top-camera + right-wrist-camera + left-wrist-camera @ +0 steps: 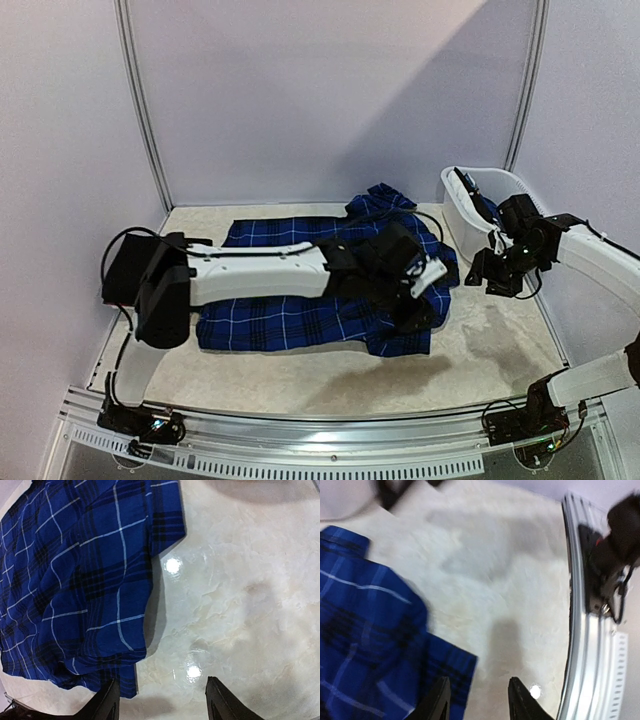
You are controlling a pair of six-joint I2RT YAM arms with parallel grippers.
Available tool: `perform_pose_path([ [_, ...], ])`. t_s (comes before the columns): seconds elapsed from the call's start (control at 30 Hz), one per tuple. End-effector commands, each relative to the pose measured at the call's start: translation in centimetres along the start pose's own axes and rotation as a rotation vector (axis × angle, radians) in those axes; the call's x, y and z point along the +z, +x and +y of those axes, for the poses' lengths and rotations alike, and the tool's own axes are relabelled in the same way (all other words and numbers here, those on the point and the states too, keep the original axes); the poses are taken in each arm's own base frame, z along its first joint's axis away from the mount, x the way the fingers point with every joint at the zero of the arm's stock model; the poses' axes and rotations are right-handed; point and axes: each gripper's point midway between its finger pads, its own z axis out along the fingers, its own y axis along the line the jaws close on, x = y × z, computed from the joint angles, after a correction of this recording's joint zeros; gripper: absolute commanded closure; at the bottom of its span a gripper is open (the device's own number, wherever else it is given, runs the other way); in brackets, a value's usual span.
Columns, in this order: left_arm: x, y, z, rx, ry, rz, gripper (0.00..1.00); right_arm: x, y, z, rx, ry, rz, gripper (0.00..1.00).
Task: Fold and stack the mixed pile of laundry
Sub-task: Pick up the flattened shirt from the center of the board.
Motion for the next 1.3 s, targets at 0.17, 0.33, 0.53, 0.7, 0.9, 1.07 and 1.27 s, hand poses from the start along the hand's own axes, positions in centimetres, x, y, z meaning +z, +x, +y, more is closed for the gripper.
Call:
perform_pose_path([
  [0.17, 6.2, 6.1, -0.8, 0.125, -0.074, 0.228, 0.61, -1.6, 0.6, -3.8, 0.087, 0.151, -0.03, 0.35],
  [0.33, 7.6, 7.0, 0.0, 0.112, -0.126, 0.243, 0.61, -1.8, 1.4, -4.0, 0.077, 0.145, -0.008, 0.33],
  [0.53, 9.0, 7.9, 0.5, 0.101, -0.142, 0.255, 0.62, -1.6, 2.4, -3.7, 0.082, 0.112, 0.02, 0.33],
  [0.7, 9.7, 9.6, 1.3, 0.115, -0.181, 0.301, 0.66, -1.6, 2.5, -3.7, 0.076, 0.107, 0.026, 0.33],
  [0.9, 10.2, 12.3, 1.4, 0.164, -0.211, 0.374, 0.79, -1.4, 2.8, -3.8, 0.067, 0.108, 0.037, 0.33],
  [1.07, 10.1, 12.6, 1.4, 0.155, -0.223, 0.379, 1.0, -1.2, 3.3, -4.1, 0.073, 0.109, 0.044, 0.33],
  [1.27, 8.0, 8.4, -0.5, 0.129, -0.167, 0.269, 1.0, -1.3, 3.7, -4.5, 0.075, 0.119, 0.033, 0.33],
])
